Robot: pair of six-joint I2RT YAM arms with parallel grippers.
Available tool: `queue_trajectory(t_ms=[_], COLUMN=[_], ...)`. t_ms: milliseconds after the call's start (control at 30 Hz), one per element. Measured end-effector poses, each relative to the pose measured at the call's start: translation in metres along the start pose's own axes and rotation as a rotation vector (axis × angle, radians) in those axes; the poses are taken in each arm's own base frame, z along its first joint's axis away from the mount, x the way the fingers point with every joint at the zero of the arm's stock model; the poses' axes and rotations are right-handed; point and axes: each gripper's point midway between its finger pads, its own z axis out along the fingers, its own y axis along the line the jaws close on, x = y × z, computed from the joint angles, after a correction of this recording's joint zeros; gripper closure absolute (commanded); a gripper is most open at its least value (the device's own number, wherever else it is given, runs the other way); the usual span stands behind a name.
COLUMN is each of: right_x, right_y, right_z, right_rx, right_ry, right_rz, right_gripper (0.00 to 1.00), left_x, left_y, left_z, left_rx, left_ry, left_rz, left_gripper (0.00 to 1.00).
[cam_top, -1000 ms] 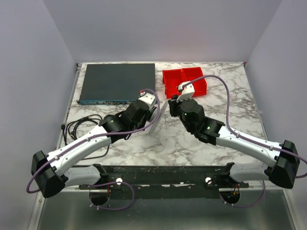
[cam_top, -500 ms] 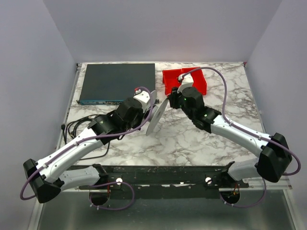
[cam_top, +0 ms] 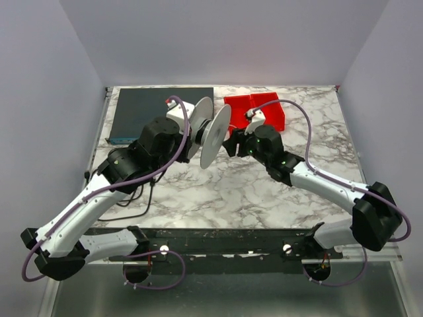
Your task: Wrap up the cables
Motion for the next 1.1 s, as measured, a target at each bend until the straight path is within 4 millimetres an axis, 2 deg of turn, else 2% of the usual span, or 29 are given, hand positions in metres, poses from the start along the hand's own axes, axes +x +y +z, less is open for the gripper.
queue_trajectory(t_ms=[167,467,700,767,933,1100], right_x=[0.011,0.036,0.039,0.039,0.031,0.041], right_y=[0.005,-0.006,-0.019,-0.021,-0.019,-0.024], right_z=[0.000,-0.004,-0.004,-0.004,-0.003,0.000], right_rx=[-0.040,-0.031,0.000,0.007,0.000,0.012], right_ry=[0.011,0.021,-0.014,-0.024,-0.063,-0.059], right_rz=[0.020,0.058,0.091,0.096,0.123,0.136], right_gripper=[0.32,0.31,0.32,0.36,0.37,0.39], left_x=[-0.030,-0.051,-0.073,-0.076,-0.079,-0.082], left_y=[0.003,0.006,0.007,0.006,0.007,0.006], left_z=[-0.012,-0.018,-0.033,-0.035,-0.036,-0.036], left_rx=[-0.025,-0.069,-0.068,-0.066,-0.074,-0.079], left_ry=[-0.055,-0.063,-0.110,-0.119,-0.115,-0.109], left_rz=[-0.039,-0.081,-0.123,-0.132,-0.148,-0.157], left_gripper=[1.00,1.00,1.00,1.00,1.00,1.00])
